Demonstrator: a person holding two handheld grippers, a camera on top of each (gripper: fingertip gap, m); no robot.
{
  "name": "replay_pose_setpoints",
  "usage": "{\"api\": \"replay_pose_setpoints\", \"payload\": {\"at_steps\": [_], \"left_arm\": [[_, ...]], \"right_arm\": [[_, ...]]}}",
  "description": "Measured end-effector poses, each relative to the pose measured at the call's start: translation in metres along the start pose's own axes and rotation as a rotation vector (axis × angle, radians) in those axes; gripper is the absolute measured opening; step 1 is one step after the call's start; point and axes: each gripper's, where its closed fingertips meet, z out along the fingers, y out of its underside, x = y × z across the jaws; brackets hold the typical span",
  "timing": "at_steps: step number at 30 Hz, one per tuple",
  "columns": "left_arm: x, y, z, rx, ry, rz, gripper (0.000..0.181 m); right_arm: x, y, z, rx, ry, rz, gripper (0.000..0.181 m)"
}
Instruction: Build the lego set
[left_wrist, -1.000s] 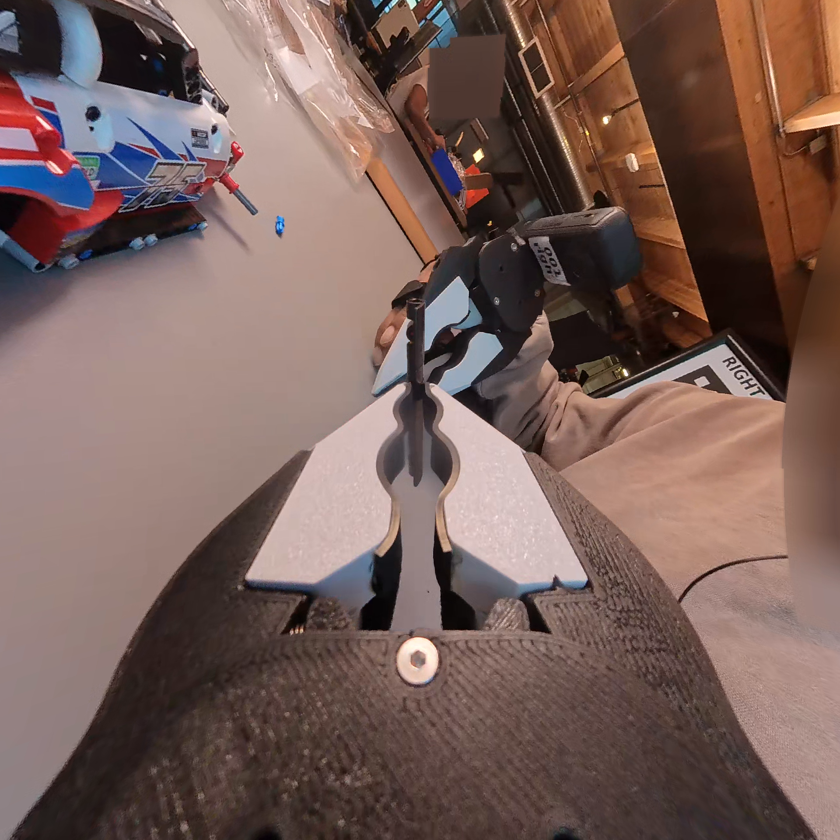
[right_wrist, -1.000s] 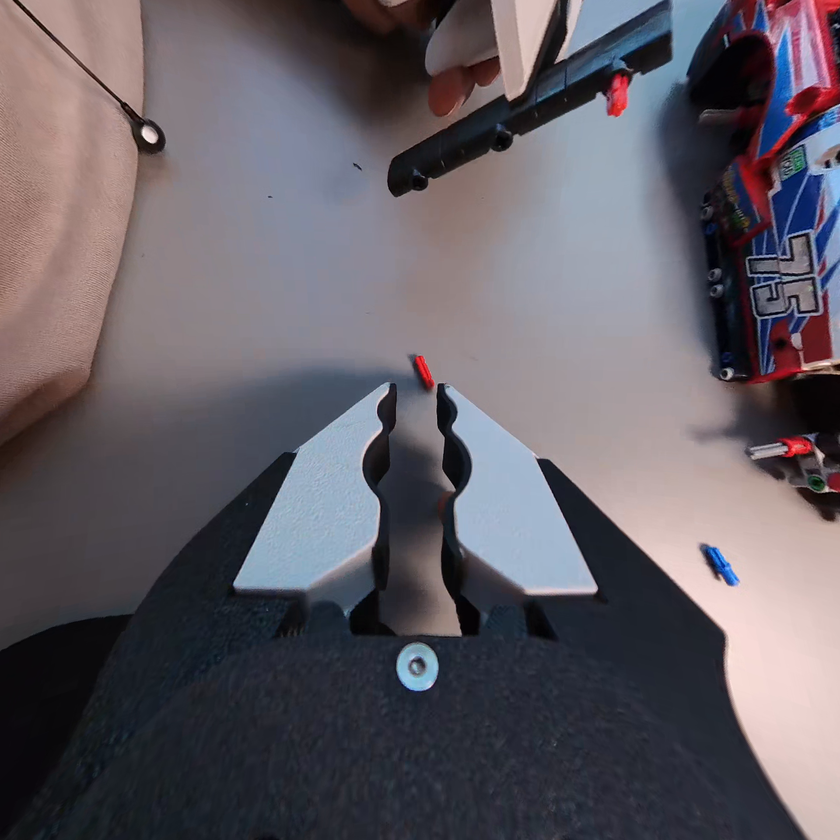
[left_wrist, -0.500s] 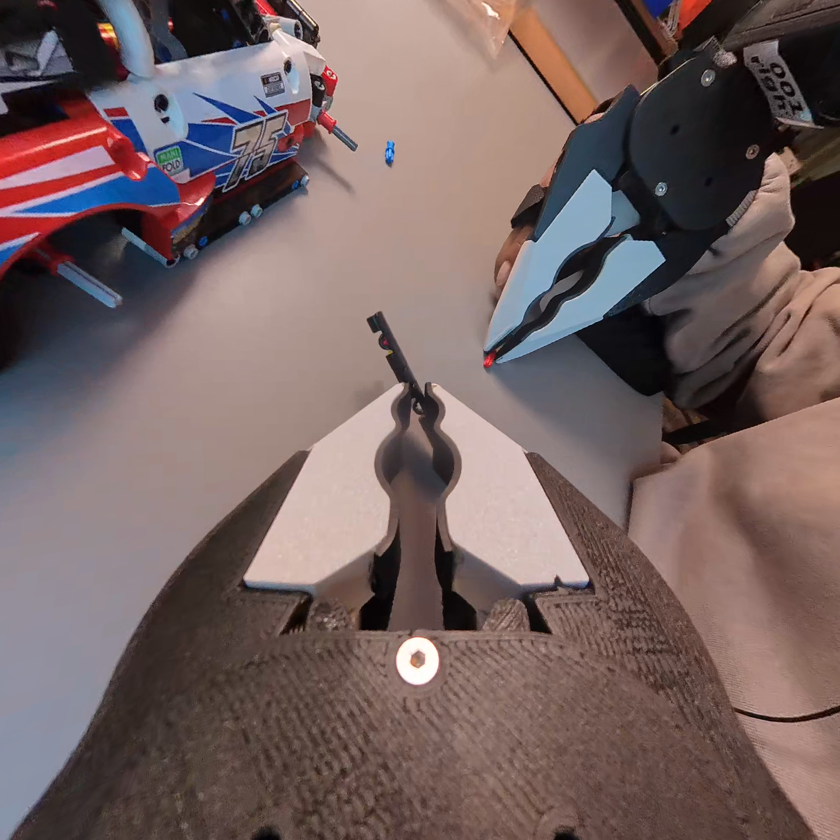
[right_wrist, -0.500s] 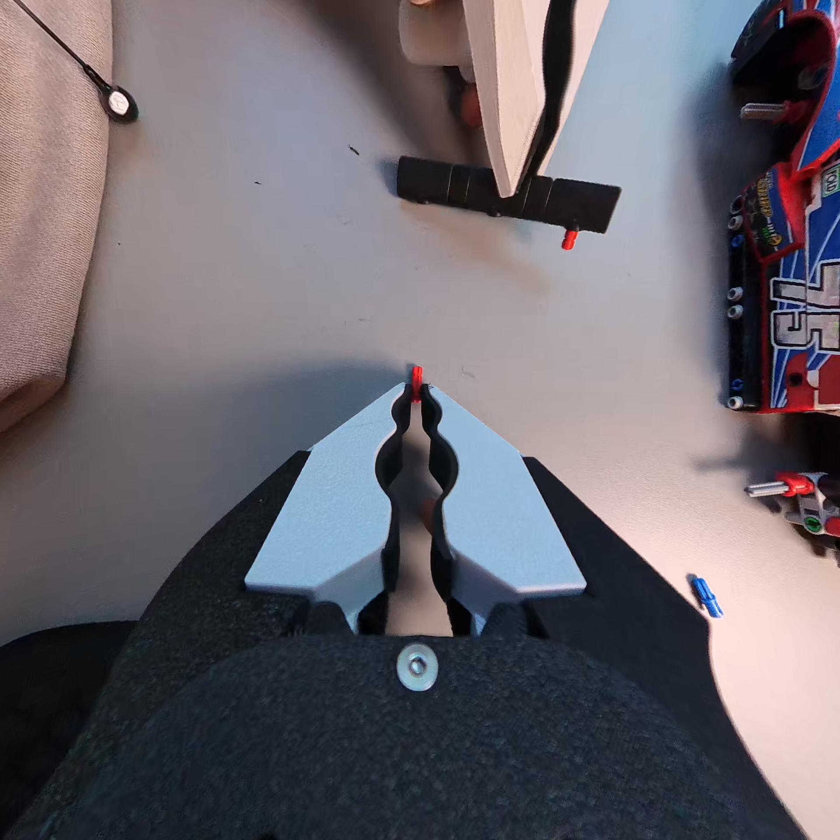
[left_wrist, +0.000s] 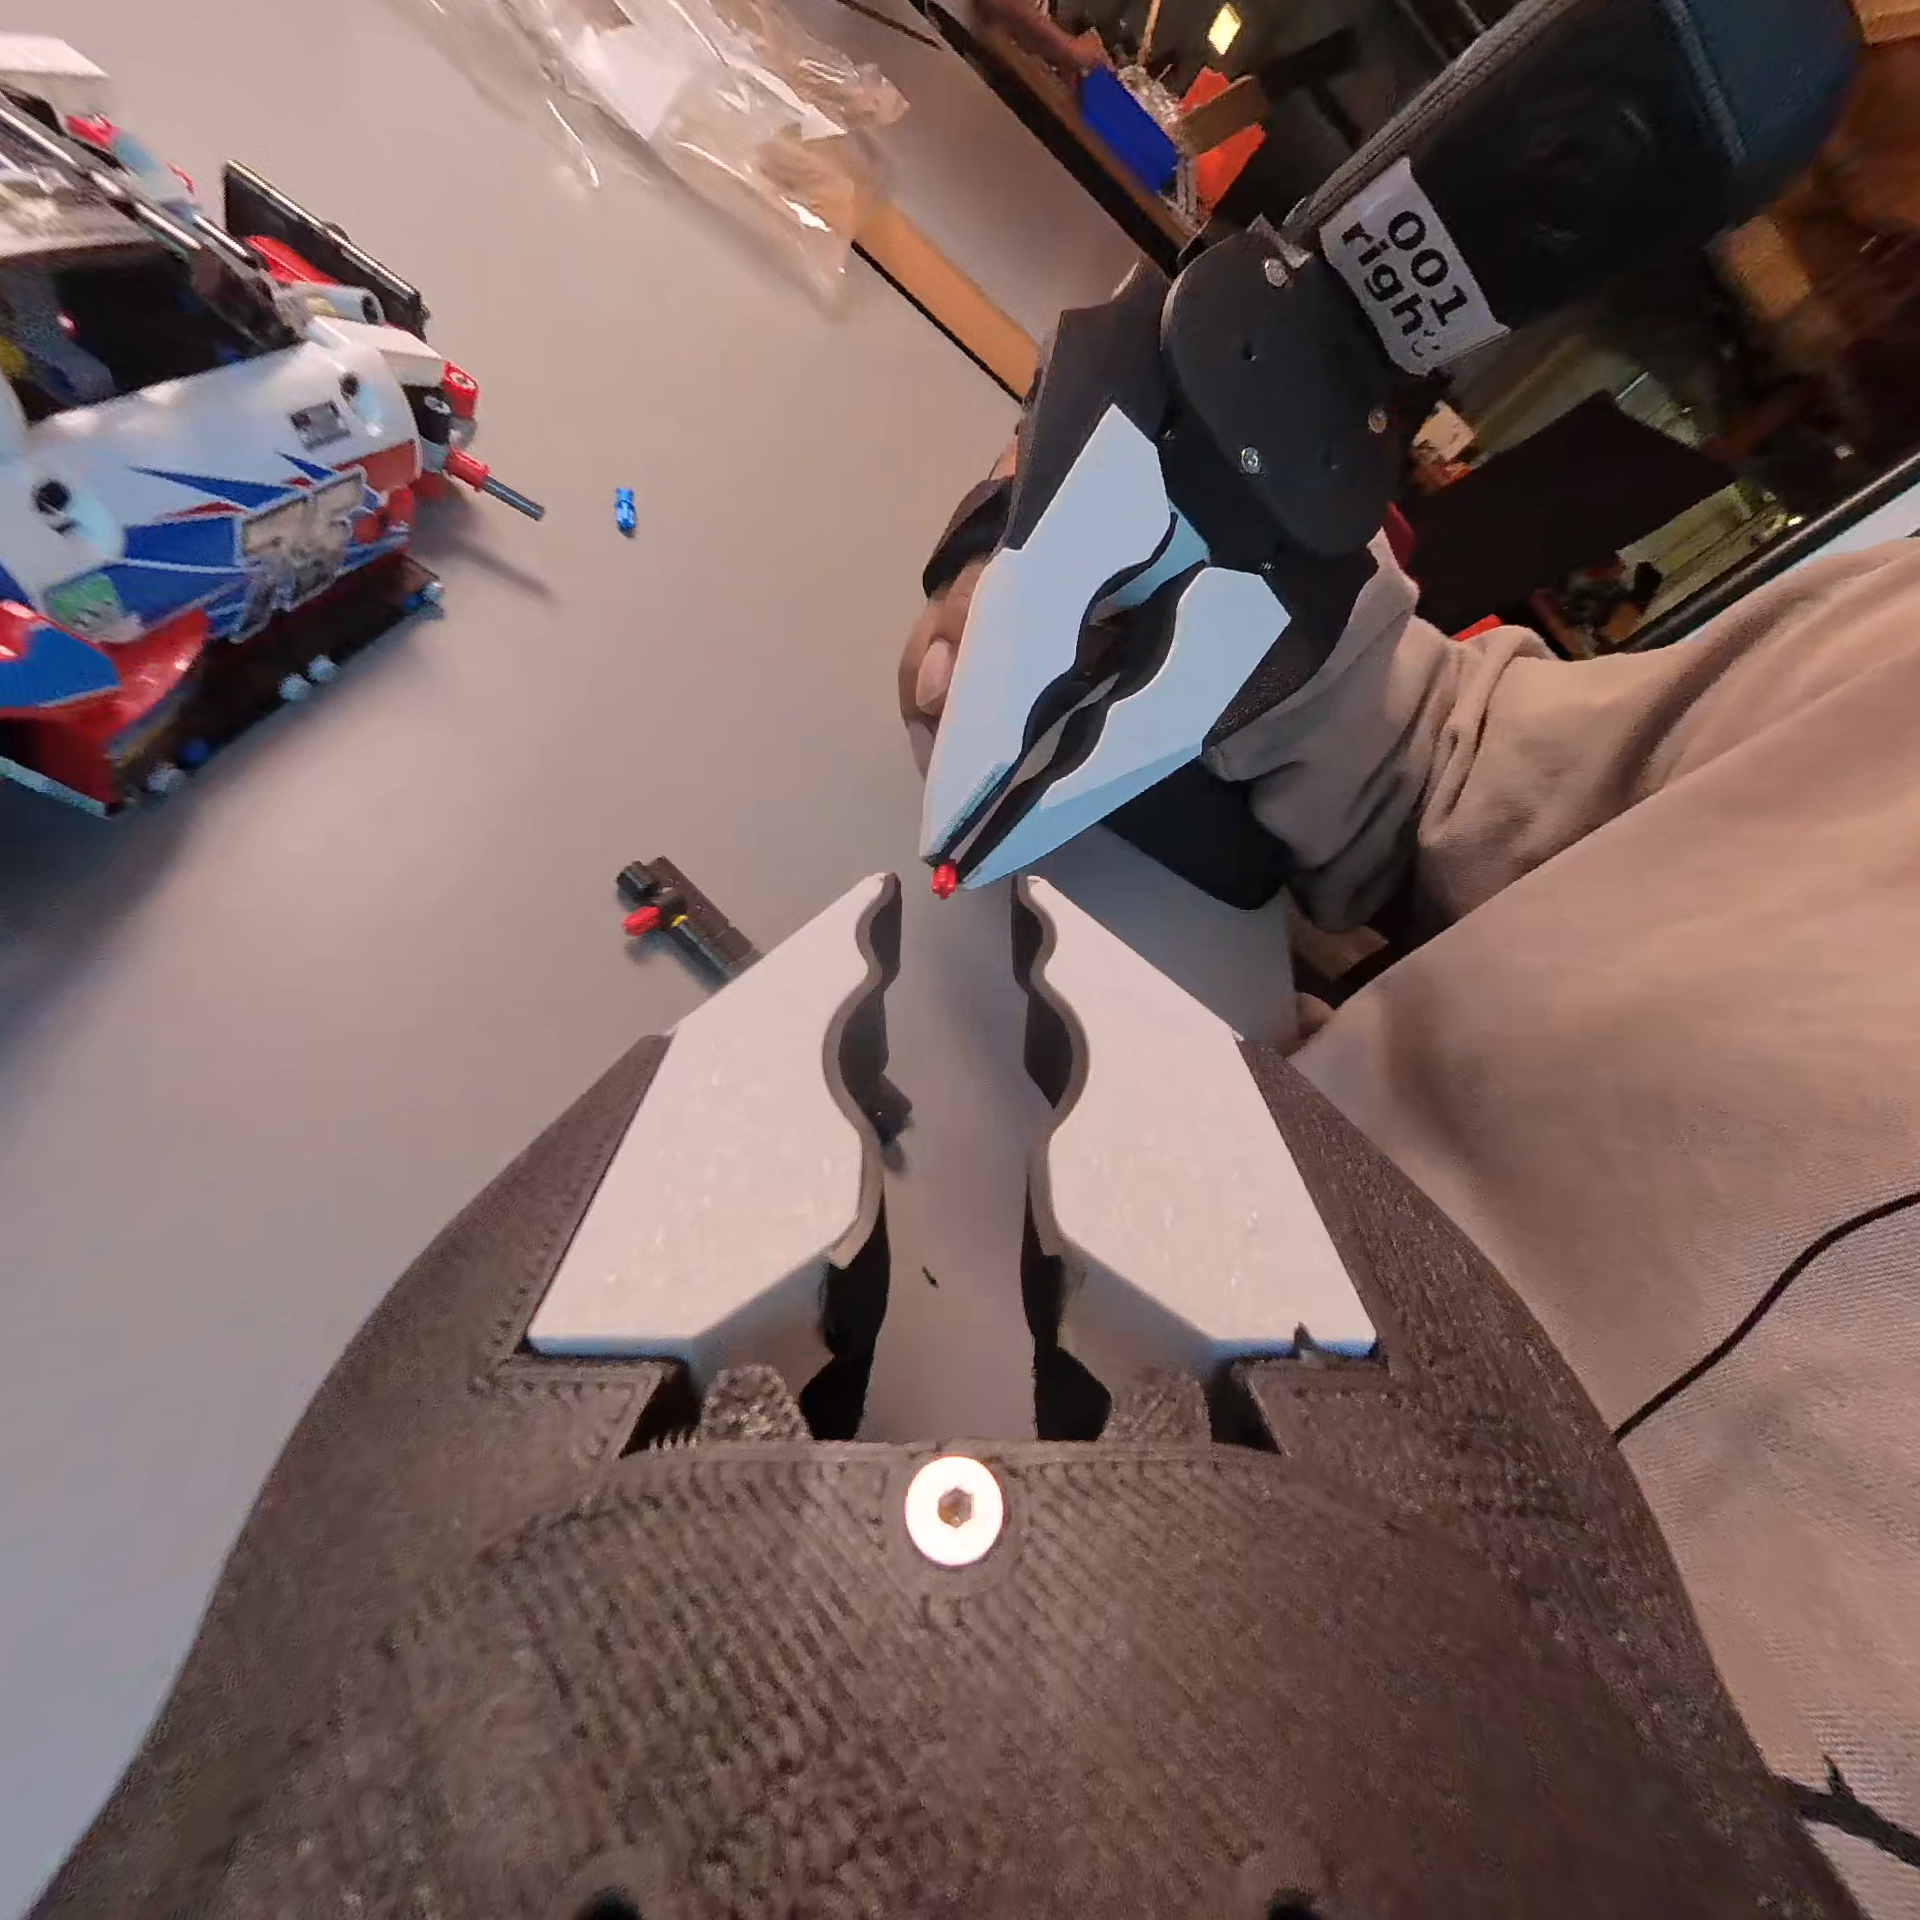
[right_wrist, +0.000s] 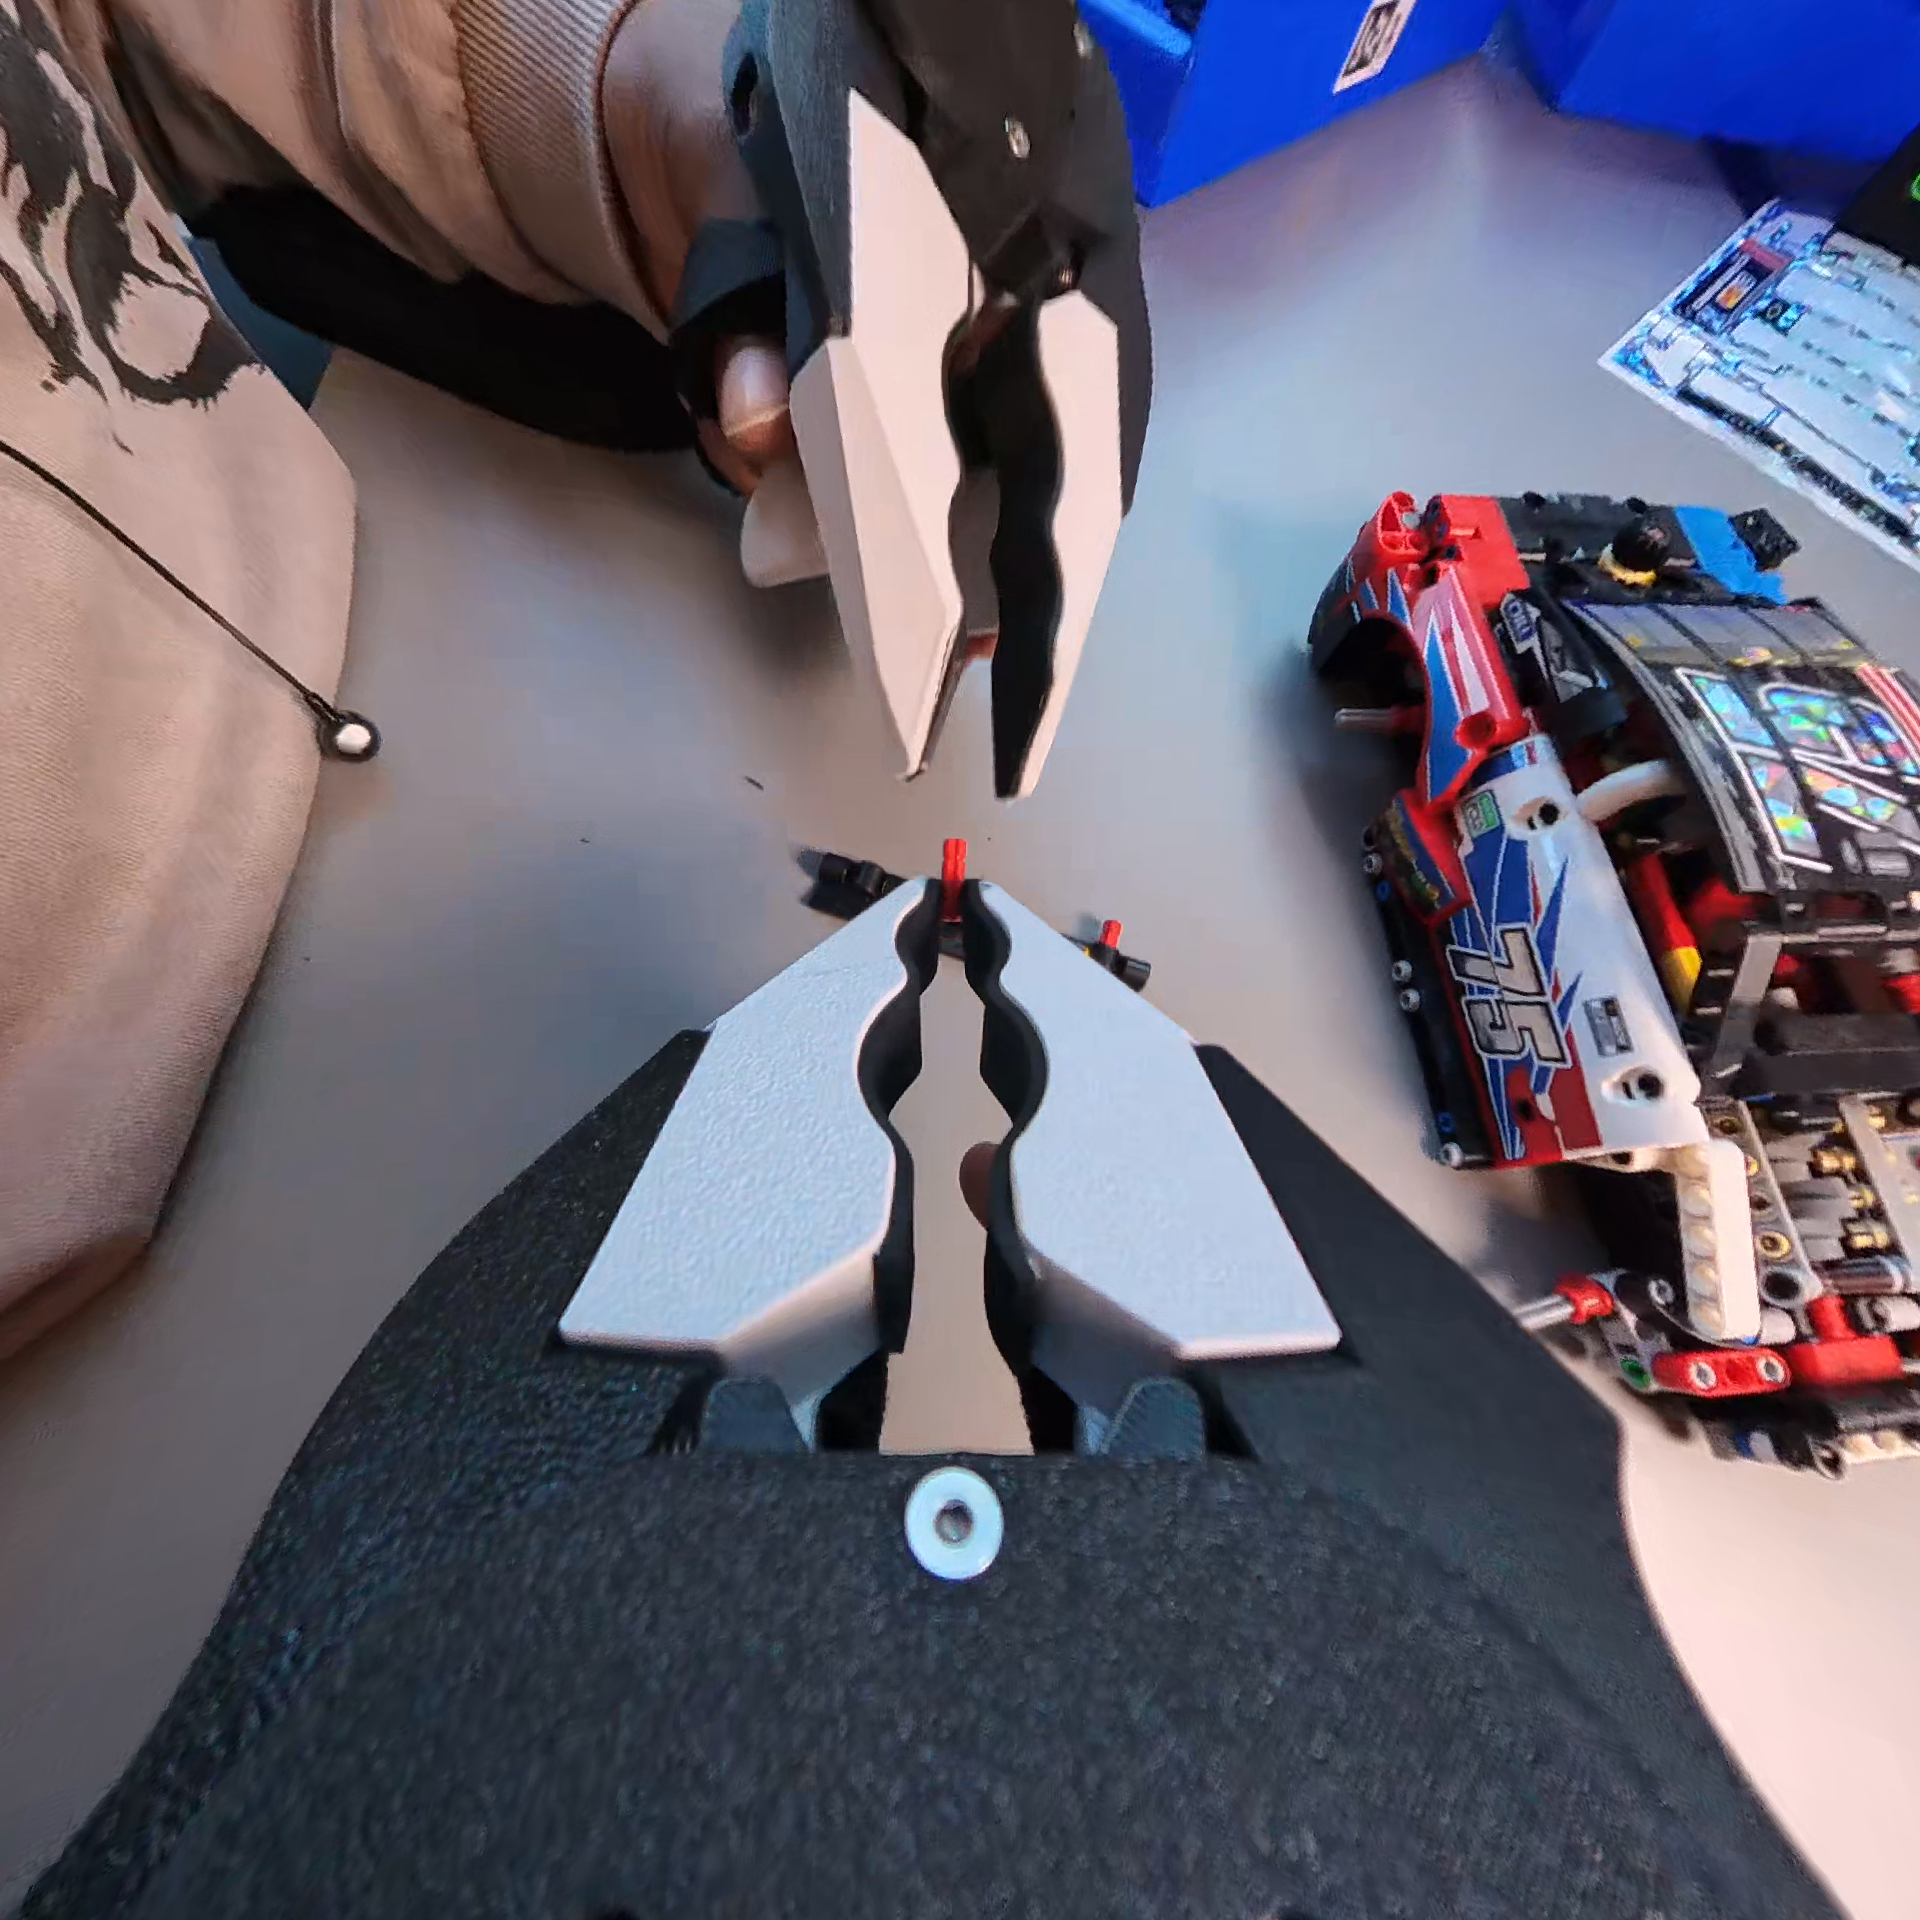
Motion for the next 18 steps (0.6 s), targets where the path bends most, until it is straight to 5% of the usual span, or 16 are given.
{"api": "replay_pose_setpoints", "payload": {"at_steps": [9, 18], "left_arm": [[0.008, -0.002, 0.002, 0.04, 0.117, -0.14, 0.003], [0.045, -0.028, -0.012, 0.175, 0.429, -0.27, 0.001]], "right_arm": [[-0.003, -0.019, 0.0, 0.071, 0.027, -0.05, 0.001], [-0.013, -0.061, -0.028, 0.373, 0.026, -0.109, 0.004]]}}
